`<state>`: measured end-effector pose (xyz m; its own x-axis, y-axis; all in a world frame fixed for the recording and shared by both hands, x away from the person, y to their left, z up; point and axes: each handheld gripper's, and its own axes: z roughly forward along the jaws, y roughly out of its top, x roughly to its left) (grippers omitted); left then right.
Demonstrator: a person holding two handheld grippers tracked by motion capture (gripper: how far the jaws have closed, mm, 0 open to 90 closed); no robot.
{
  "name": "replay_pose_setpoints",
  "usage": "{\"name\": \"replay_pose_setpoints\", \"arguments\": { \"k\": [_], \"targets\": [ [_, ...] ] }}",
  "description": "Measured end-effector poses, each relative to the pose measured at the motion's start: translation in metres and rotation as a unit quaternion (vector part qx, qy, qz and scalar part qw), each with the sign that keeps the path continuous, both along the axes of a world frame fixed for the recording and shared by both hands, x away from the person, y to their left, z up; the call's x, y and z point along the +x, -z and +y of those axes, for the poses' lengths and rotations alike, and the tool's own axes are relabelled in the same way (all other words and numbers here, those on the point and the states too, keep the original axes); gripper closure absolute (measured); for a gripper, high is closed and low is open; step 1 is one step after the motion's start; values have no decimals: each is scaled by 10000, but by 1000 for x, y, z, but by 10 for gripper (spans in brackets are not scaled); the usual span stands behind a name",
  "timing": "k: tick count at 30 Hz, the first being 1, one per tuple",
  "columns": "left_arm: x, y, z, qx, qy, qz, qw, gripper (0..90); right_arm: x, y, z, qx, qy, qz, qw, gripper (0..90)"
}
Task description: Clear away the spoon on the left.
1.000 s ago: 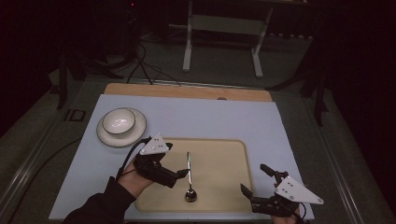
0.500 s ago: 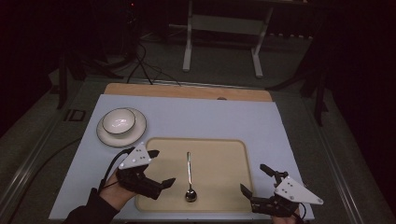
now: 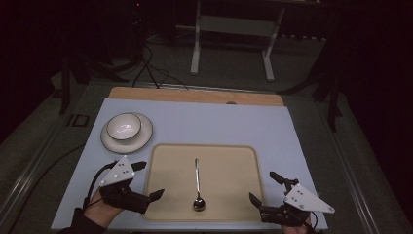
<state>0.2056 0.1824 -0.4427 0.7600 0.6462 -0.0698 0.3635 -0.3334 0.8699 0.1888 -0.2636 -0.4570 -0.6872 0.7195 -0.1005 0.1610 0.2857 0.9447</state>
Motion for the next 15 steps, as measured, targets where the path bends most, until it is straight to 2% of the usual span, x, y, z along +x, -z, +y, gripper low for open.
{"name": "replay_pose_setpoints", "arguments": {
  "k": [2,3,9,15],
  "targets": [
    [0,2,2,-12,-23,22,10000,19,0,0,0,2,3,3,10000,108],
    [0,7,4,37,-127,57,9999,19,0,0,0,2,5,7,10000,108],
    [1,25,12,-66,-436,123,9990,19,0,1,1,-45,31,-19,10000,108],
    [5,35,19,-115,-565,24,9983,19,0,1,0,-39,39,5,10000,108]
  ]
}}
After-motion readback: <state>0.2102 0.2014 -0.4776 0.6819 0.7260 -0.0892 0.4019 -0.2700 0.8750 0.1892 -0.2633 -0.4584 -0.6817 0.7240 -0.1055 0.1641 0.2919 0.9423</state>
